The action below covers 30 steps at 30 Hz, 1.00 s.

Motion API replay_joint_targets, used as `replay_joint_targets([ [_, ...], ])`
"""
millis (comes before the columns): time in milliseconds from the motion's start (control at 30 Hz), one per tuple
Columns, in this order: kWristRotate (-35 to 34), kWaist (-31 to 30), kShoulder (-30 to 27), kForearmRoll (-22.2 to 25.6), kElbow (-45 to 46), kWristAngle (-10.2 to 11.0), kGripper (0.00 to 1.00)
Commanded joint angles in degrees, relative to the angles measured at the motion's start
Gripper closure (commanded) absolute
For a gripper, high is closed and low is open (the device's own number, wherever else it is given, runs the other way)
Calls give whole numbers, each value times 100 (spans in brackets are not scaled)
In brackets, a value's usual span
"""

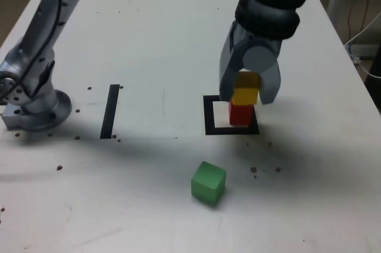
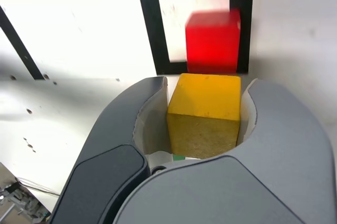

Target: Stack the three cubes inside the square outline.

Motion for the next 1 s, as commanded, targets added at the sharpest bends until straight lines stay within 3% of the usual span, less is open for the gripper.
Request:
replay_joint_targets([
  [0, 75, 92, -67, 179, 35, 20, 81],
  [300, 247, 288, -38, 165, 105, 24, 81],
  [967, 383, 308, 145, 115, 83, -210, 81],
])
